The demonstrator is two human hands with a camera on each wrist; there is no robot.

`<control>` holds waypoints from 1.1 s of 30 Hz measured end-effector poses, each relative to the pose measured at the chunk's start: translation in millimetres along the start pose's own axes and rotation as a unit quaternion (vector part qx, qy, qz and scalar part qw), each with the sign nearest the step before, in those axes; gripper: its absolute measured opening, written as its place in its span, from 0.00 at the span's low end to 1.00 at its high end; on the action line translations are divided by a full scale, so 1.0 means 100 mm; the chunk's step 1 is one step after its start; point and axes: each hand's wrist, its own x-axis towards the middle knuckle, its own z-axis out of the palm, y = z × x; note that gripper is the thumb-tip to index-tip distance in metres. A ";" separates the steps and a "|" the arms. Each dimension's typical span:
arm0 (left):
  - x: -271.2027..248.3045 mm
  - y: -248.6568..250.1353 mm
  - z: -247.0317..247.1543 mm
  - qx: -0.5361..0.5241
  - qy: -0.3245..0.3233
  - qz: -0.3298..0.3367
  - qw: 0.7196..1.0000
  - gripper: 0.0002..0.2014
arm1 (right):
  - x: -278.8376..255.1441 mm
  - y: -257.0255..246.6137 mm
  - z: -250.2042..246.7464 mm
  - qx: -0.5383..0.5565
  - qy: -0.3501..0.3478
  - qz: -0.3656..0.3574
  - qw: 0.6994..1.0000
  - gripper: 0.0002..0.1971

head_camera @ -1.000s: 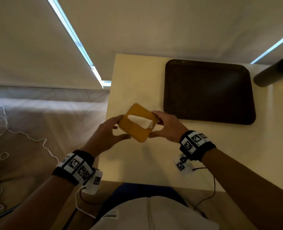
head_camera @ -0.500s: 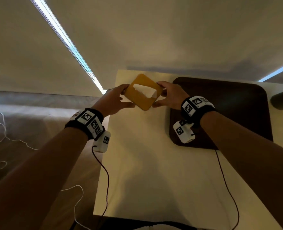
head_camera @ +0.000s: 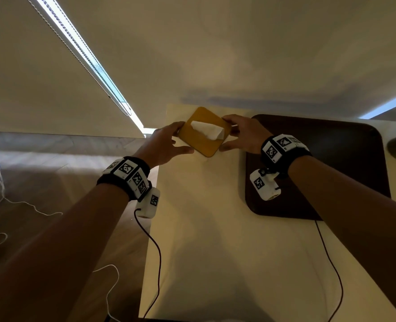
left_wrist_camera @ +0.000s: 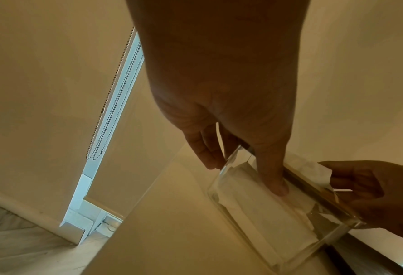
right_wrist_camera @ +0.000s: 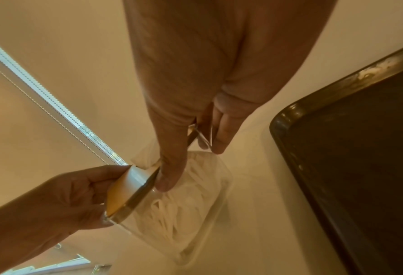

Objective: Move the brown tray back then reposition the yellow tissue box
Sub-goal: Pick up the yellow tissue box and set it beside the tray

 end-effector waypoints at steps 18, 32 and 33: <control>0.08 -0.03 -0.01 -0.151 -0.069 0.013 0.986 0.54 | -0.46 -0.20 1.02 0.233 0.197 0.067 0.950 0.53; -0.03 0.07 0.25 -0.131 0.074 0.015 0.988 0.39 | -0.18 -0.07 0.33 0.142 0.087 0.019 0.986 0.50; -0.03 0.07 0.26 -0.135 0.073 0.014 0.988 0.39 | -0.17 -0.07 0.31 0.138 0.081 0.019 0.987 0.49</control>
